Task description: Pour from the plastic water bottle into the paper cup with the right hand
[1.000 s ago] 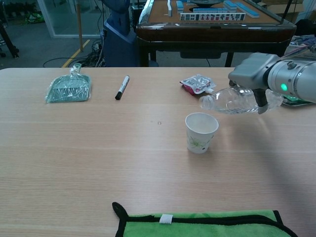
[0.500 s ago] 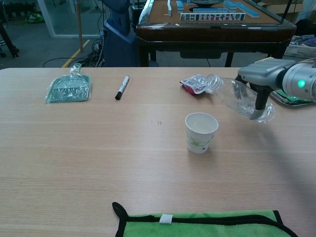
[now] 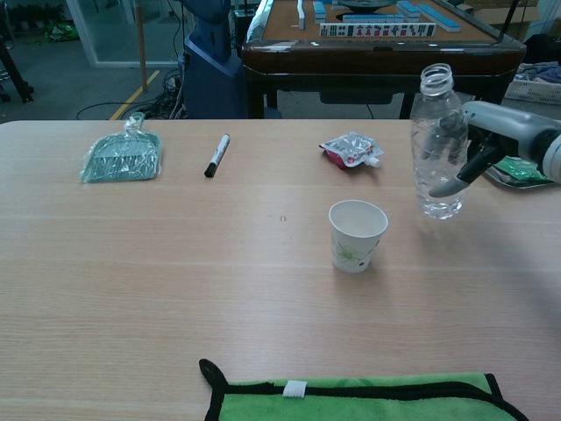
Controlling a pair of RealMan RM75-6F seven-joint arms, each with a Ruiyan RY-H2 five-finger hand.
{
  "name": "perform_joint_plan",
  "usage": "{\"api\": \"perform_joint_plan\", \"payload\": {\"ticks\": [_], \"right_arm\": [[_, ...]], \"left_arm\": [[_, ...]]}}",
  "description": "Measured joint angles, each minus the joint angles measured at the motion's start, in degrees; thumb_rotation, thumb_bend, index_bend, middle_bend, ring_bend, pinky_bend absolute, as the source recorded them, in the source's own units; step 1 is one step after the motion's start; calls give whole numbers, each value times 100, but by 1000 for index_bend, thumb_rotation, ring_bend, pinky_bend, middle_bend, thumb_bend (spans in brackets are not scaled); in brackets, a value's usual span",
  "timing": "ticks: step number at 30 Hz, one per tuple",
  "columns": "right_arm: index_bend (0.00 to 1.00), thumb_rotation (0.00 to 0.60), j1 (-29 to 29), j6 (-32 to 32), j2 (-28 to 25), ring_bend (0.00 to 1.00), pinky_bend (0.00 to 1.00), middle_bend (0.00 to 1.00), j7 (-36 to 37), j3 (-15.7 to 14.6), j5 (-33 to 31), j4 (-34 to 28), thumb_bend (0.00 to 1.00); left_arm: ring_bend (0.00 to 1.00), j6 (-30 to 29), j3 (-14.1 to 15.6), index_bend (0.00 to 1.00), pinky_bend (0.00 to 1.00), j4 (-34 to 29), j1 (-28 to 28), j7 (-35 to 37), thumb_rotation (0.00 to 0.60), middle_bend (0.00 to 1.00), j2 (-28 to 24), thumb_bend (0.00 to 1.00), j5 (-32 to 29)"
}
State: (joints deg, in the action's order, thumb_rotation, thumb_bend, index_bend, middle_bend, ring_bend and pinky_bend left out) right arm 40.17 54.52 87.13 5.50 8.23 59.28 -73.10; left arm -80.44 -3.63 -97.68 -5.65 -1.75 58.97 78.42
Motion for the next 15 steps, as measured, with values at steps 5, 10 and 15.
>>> {"api": "perform_joint_plan", "payload": {"ticks": [5,10,15], "right_arm": [[622,600,-275,77,312,495,488,627,1108,77,526,574,118],[622,600,-461,92,678,495,488,625,2087,137,858,1253,118],[622,600,-560,122,1043,495,488,620,2582,136,1182,1944,119]], "left_arm": [[231,17,8,340,472,7,-6,-28,600,233,14,147,-11],[231,49,15,340,472,21,-13,-31,600,233,23,147,-27],[231,65,14,340,472,20,-23,-51,600,233,23,147,-38]]}}
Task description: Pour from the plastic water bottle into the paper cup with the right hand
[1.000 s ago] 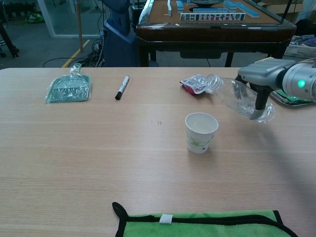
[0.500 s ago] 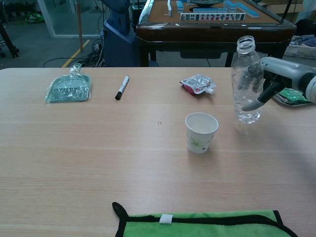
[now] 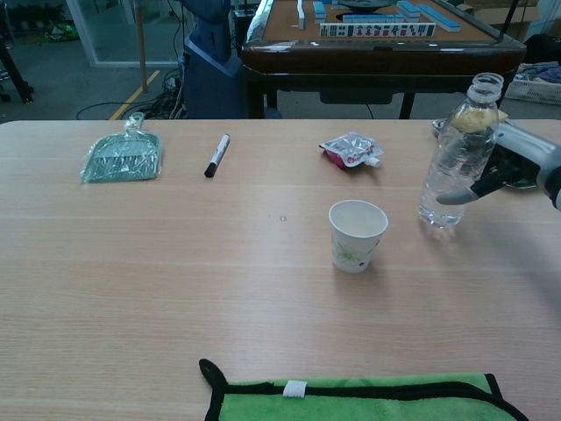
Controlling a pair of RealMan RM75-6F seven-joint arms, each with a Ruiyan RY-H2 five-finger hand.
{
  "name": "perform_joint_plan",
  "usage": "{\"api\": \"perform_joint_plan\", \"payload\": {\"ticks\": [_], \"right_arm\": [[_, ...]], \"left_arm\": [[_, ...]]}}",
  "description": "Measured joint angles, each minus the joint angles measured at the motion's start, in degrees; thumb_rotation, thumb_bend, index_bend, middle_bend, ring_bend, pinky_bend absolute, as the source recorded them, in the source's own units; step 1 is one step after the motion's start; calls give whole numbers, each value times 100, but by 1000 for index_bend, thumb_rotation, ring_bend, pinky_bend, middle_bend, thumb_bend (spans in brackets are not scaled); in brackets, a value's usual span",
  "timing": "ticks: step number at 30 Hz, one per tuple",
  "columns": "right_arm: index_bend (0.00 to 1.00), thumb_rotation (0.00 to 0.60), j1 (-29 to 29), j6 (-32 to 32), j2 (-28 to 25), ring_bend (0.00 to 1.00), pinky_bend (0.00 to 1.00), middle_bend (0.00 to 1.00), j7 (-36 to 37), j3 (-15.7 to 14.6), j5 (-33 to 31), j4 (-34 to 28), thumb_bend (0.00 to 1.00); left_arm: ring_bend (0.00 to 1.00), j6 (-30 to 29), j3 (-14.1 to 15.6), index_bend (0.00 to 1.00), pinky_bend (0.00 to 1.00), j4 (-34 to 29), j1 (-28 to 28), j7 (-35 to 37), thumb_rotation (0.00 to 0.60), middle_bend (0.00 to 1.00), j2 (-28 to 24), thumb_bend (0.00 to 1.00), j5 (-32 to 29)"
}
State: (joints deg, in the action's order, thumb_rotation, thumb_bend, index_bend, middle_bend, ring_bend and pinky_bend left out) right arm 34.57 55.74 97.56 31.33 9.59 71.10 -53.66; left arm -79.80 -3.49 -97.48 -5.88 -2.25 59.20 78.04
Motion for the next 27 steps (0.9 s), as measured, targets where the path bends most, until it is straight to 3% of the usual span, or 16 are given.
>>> {"api": "perform_joint_plan", "payload": {"ticks": [7,13,27], "right_arm": [[622,600,-50,-49,233,448,490,565,468,5,262,467,108],[606,600,-77,-102,312,371,490,487,708,-16,409,658,29],[139,600,-112,-307,229,157,422,200,1090,-128,674,805,0]], "left_arm": [[231,19,17,340,472,-8,-3,-38,600,233,12,147,-5],[231,24,16,340,472,-23,-6,-56,600,234,3,147,-18],[231,40,25,339,472,-30,-12,-84,600,235,3,147,-28]]}}
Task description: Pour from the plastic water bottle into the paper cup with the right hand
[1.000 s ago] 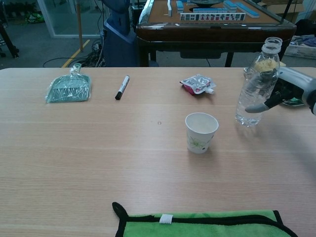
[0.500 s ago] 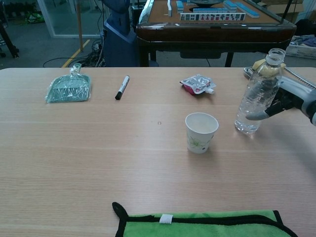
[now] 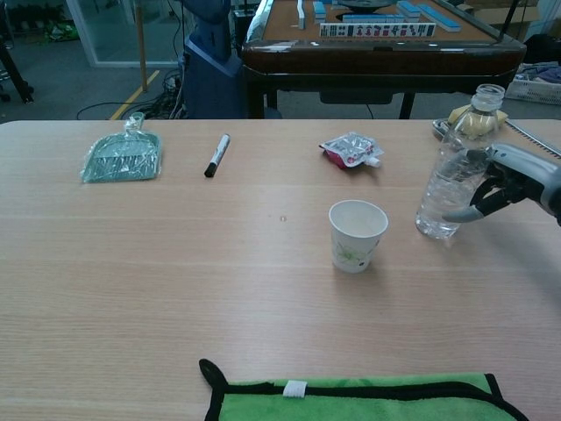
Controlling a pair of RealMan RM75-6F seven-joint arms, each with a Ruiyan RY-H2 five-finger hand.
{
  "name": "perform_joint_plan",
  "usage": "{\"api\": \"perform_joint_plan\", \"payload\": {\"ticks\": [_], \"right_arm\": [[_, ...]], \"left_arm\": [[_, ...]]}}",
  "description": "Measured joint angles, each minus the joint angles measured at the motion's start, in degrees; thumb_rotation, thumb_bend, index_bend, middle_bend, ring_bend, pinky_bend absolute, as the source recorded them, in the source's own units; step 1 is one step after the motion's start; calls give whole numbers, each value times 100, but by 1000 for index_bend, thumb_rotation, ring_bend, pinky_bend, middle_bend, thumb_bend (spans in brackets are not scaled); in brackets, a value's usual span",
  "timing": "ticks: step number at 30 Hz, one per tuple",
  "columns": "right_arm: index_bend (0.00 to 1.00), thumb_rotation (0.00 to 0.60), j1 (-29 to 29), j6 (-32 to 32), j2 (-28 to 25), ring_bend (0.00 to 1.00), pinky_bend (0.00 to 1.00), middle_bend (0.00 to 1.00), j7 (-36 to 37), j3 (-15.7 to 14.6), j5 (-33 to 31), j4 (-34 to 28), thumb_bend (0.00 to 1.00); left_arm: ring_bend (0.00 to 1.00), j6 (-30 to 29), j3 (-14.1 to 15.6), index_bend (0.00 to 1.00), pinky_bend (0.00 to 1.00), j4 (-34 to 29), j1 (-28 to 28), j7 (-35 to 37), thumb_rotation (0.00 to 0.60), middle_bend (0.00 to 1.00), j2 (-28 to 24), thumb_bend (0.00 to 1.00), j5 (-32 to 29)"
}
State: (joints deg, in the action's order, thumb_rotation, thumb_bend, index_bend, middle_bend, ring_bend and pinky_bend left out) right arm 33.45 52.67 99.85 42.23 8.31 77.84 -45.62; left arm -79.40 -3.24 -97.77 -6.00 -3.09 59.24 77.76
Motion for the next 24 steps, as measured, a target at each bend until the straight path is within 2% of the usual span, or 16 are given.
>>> {"api": "perform_joint_plan", "payload": {"ticks": [5,14,24], "right_arm": [[73,600,-26,-43,-110,124,400,158,12,-23,37,-76,0],[54,600,-134,46,-567,101,375,136,-313,-27,50,-648,0],[54,600,-313,76,-1308,99,370,134,-1513,35,-261,-1702,0]], "left_arm": [[231,4,6,340,472,10,0,-15,600,235,10,147,-4],[231,14,16,340,472,2,-10,-63,600,235,25,147,4],[232,50,35,340,472,7,-30,-143,600,236,67,147,4]]}}
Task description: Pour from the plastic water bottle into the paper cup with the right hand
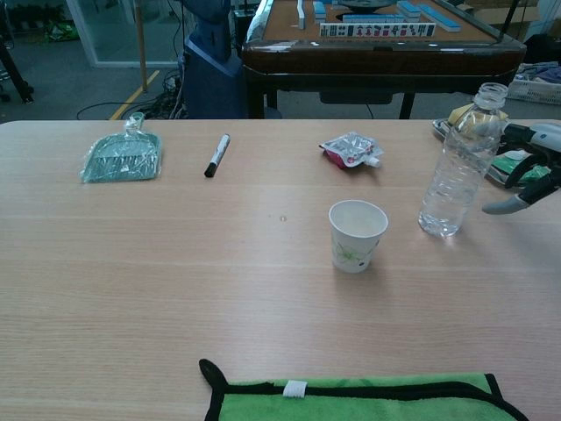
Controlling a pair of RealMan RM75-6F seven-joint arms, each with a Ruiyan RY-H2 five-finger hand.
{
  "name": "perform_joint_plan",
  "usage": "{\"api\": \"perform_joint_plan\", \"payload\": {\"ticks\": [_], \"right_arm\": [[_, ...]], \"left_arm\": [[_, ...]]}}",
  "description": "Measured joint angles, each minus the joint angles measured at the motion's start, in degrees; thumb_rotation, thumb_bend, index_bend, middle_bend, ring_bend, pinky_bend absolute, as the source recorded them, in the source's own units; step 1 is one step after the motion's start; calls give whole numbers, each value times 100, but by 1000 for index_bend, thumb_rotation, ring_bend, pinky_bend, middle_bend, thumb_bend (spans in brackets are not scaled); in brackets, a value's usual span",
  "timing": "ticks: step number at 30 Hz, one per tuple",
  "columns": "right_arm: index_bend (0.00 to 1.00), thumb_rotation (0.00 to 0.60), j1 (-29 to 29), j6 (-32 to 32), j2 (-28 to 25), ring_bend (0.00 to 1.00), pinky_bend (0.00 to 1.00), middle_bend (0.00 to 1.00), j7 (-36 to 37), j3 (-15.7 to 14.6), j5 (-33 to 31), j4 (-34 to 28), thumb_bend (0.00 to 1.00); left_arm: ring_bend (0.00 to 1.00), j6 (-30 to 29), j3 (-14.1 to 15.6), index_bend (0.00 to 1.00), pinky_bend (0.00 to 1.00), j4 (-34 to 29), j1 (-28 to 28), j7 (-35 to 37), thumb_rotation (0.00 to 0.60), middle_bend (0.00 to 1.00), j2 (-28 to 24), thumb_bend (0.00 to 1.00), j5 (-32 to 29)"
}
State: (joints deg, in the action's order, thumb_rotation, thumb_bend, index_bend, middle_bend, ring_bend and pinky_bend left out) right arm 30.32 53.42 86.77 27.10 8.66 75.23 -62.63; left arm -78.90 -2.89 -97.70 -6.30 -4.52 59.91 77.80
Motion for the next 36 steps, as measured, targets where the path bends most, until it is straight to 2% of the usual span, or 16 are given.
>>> {"api": "perform_joint_plan", "payload": {"ticks": [11,20,25,27,31,36], "right_arm": [[54,600,-265,145,-800,81,349,132,-1313,50,-481,-1043,0],[54,600,-548,520,-1667,79,329,132,-3458,-121,-1213,-2415,0],[54,600,-847,1204,-2135,79,325,131,-4619,-320,-1594,-3299,0],[54,600,-991,1519,-2254,79,325,128,-4823,-394,-1620,-3550,0],[54,600,-1329,2124,-2433,79,325,127,-5000,-549,-1515,-3884,0],[54,600,-1799,2805,-2549,79,325,127,-5076,-768,-1084,-4134,0]], "left_arm": [[232,-25,14,340,472,-37,-10,-72,600,236,17,146,57],[232,-119,46,341,472,-124,-10,-168,600,236,30,147,229],[232,-134,67,342,472,-123,-21,-235,600,236,81,147,294],[232,-142,78,343,472,-120,-26,-268,600,237,110,147,332],[232,-180,100,344,472,-115,-24,-318,600,236,154,147,400],[232,-219,126,345,472,-109,-17,-390,600,236,204,147,470]]}}
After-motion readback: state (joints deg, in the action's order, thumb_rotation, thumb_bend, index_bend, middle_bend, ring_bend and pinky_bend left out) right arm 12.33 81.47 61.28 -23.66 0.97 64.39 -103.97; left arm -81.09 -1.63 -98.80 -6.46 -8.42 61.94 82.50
